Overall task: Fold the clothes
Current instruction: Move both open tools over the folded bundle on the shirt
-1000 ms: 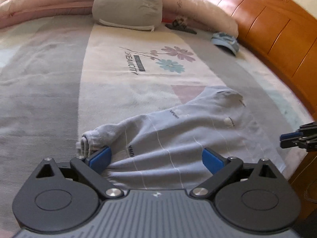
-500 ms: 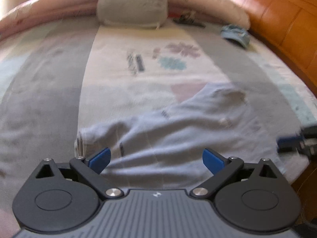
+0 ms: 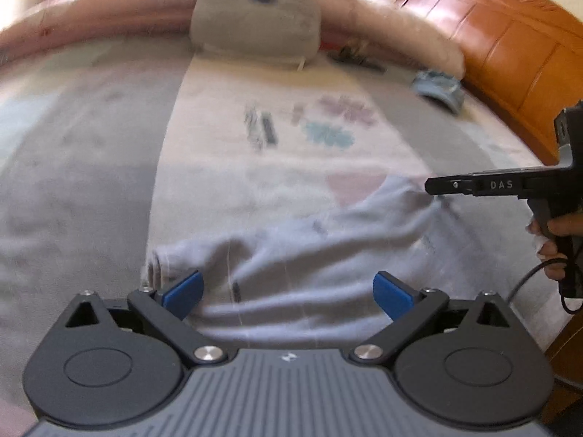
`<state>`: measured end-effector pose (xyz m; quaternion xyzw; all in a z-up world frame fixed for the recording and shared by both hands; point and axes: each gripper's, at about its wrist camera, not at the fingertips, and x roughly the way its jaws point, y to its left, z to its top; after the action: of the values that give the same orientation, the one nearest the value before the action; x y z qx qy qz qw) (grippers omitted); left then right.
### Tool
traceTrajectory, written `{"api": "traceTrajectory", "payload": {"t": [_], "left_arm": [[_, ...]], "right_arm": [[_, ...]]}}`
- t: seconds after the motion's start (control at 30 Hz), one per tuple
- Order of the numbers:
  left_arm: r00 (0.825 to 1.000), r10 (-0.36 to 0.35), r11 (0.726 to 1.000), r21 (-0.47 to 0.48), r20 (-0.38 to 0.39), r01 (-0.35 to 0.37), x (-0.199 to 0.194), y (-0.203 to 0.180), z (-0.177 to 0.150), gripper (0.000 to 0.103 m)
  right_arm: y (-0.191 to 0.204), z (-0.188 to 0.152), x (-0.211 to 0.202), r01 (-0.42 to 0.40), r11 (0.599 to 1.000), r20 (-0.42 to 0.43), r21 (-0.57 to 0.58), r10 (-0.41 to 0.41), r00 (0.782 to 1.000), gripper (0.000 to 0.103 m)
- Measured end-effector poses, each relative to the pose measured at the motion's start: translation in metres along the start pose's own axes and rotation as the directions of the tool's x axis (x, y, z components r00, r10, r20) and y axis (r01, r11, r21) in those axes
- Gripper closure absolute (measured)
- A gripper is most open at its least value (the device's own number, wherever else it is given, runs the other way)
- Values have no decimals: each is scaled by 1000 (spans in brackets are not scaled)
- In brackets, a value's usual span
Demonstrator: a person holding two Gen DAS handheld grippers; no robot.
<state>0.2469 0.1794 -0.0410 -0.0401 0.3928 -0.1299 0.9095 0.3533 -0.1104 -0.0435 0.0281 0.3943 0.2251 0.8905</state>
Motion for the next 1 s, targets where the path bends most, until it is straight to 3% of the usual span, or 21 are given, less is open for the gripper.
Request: {"api": "traceTrajectory", "payload": {"t": [0.13, 0.27, 0.4, 0.53, 0.6, 0.67, 0.83, 1.0], "left_arm": [[1000, -24, 999, -24, -8, 24, 12, 7, 1, 3], [1000, 11, 998, -56, -27, -13, 23, 12, -2, 3], [1000, 20, 997, -71, 10, -20, -2, 7, -2, 3], [1000, -1, 991, -131, -1, 1, -6, 14, -8, 3], [999, -15, 985, -175, -32, 9, 0, 21, -12, 3], [1000, -19, 985, -170, -24, 14, -5, 20, -10, 3], [1000, -2, 990, -138, 22, 5, -26, 19, -4, 2], [998, 48, 989, -139, 32, -43, -39, 29, -10, 2]], "right_arm": [[25, -2, -9, -64, 996, 11, -68, 65, 998, 72], [41, -12, 20, -35, 990, -62, -134, 27, 998, 68], [48, -13, 19, -10, 993, -88, -116, 0, 996, 67], [74, -11, 6, -102, 981, -50, -164, 95, 994, 54], [82, -15, 17, -129, 977, -85, -168, 116, 990, 51], [85, -22, 30, -108, 982, -133, -154, 87, 987, 51], [103, -14, 2, -95, 967, -84, -235, 78, 993, 47], [131, -30, -3, -153, 939, -108, -307, 125, 986, 36]]}}
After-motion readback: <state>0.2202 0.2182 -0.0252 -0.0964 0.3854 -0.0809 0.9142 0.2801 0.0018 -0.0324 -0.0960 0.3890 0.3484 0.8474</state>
